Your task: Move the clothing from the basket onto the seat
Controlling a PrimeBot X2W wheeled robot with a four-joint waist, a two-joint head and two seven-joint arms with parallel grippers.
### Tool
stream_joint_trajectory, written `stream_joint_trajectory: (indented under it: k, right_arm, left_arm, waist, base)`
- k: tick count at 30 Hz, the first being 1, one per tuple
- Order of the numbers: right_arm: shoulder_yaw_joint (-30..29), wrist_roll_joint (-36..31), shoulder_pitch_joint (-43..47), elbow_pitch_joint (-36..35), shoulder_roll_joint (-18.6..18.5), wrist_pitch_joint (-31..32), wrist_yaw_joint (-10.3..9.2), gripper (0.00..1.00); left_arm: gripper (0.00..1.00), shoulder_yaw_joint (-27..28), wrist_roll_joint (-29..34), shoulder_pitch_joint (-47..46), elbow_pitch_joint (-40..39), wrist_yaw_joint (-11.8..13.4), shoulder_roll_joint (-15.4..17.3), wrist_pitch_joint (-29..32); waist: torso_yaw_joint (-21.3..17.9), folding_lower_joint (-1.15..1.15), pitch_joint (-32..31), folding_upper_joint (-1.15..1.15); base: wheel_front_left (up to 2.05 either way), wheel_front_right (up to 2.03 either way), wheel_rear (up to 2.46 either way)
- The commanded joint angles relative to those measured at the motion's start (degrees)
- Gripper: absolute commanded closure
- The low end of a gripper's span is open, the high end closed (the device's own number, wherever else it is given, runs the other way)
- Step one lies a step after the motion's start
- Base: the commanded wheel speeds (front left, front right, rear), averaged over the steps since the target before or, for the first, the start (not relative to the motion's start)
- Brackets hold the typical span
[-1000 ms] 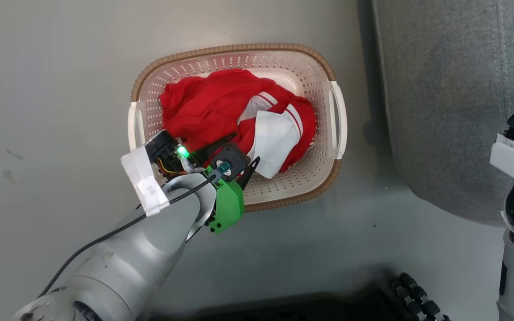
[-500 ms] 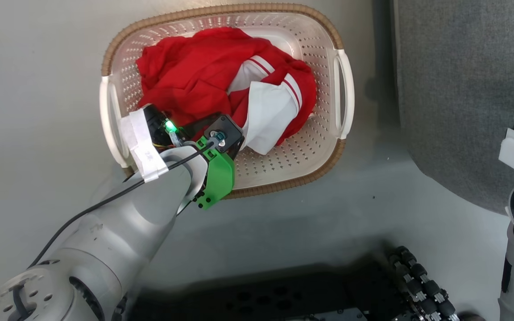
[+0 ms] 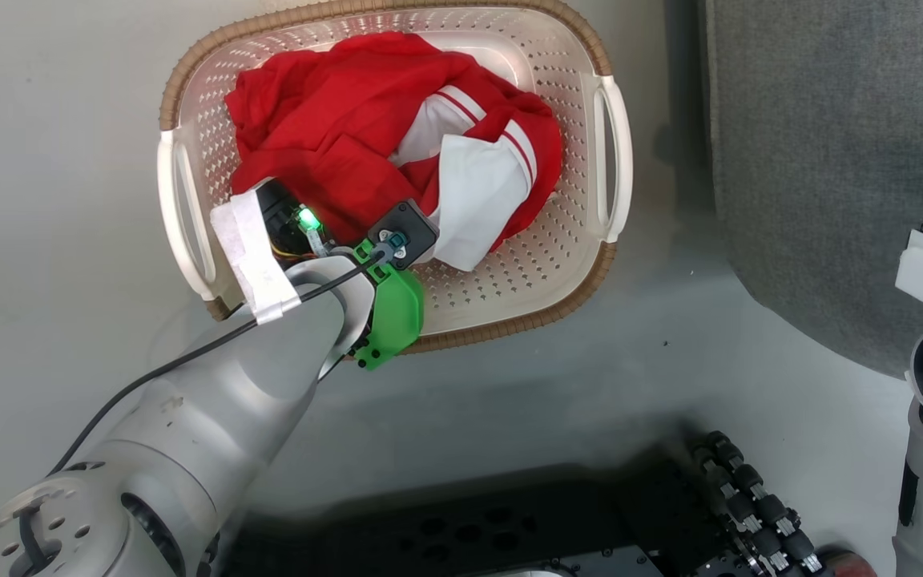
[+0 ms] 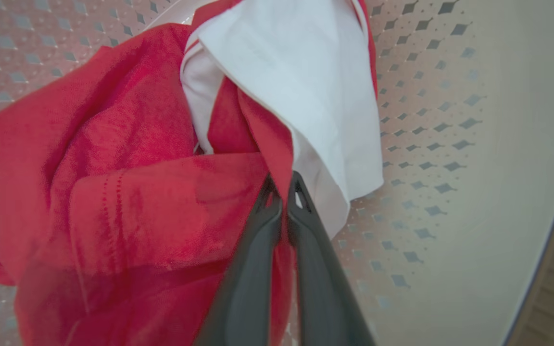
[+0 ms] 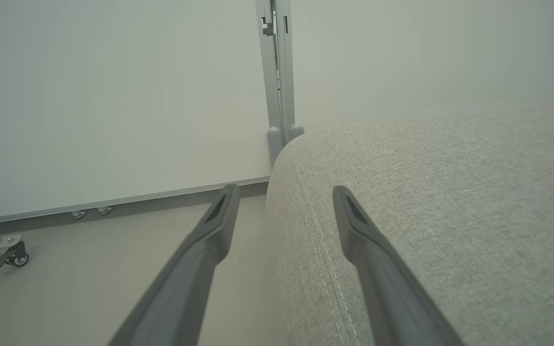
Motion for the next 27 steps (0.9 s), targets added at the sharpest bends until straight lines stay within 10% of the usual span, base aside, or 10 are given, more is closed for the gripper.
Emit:
stream_joint_trajectory:
  k: [1,13,27]
  right_arm:
    - [-0.2,0.4,-0.9,0.2,-0.1,-0.2,0.0,0.0]
    - [0.2,-0.3,0.7,2.6,-0.1,-0.2,0.0,0.0]
    - [2.9,-1.6,8.4,8.3,-0.1,-0.2,0.0,0.0]
  left_arm:
    - [1.0,0.0,-0.7,0.1,-0.5,-0.2,0.2,-0.4]
    - [1.0,0.6,-8.2,5.0,-4.7,-0.2,1.1,-5.8]
    - [1.0,24.5,-1.1,25.7,-28.8,1.9,7.8,-5.7]
  waist:
    - [0.2,0.0,-0.6,0.0]
    - [1.9,0.0,-10.8,0.0]
    - [3.0,0.0,-30.9,0.0]
  base:
    - [0.0,0.0,0.0]
    - [0.0,0.0,0.0]
    - [0.0,0.0,0.0]
